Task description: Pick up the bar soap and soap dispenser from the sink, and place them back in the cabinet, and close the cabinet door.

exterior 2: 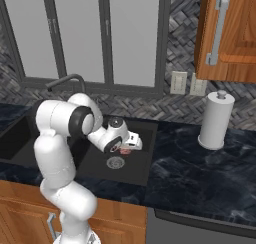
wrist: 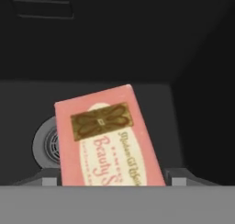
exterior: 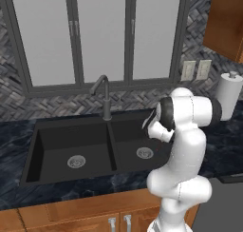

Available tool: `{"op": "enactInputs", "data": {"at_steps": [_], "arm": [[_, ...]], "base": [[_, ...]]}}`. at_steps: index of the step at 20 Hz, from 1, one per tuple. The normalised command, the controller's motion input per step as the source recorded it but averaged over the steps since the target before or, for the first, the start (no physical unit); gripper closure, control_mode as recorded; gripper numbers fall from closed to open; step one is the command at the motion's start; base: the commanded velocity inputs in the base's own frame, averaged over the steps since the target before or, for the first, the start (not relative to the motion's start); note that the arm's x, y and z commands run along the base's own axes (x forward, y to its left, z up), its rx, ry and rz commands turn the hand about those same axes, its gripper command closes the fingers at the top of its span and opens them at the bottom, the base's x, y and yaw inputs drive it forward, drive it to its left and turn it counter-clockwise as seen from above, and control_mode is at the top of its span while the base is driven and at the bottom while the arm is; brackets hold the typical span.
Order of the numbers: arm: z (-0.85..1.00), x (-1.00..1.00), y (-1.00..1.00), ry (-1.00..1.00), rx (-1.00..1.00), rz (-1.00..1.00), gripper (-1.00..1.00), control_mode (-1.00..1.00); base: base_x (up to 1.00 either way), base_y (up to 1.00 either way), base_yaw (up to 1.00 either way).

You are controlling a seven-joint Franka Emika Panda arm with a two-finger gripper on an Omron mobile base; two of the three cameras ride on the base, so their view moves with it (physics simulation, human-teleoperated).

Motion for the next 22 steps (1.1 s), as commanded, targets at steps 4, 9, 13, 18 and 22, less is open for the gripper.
{"op": "enactInputs", "data": {"at_steps": [4, 9, 13, 18, 22], "arm": [[0.86, -0.60, 0.03, 0.00, 0.00, 0.00, 1.00, -1.00], [0.80, -0.59, 0.00, -0.02, 0.00, 0.00, 1.00, -1.00], [0.79, -0.63, 0.00, -0.05, 0.00, 0.00, 1.00, -1.00], [0.82, -0.63, 0.00, -0.08, 0.00, 0.00, 1.00, -1.00], [0.81, -0.49, 0.00, -0.05, 0.00, 0.00, 1.00, -1.00]], "base": [[0.00, 0.00, 0.00], [0.00, 0.00, 0.00], [0.00, 0.00, 0.00], [0.00, 0.00, 0.00], [0.00, 0.00, 0.00]]}}
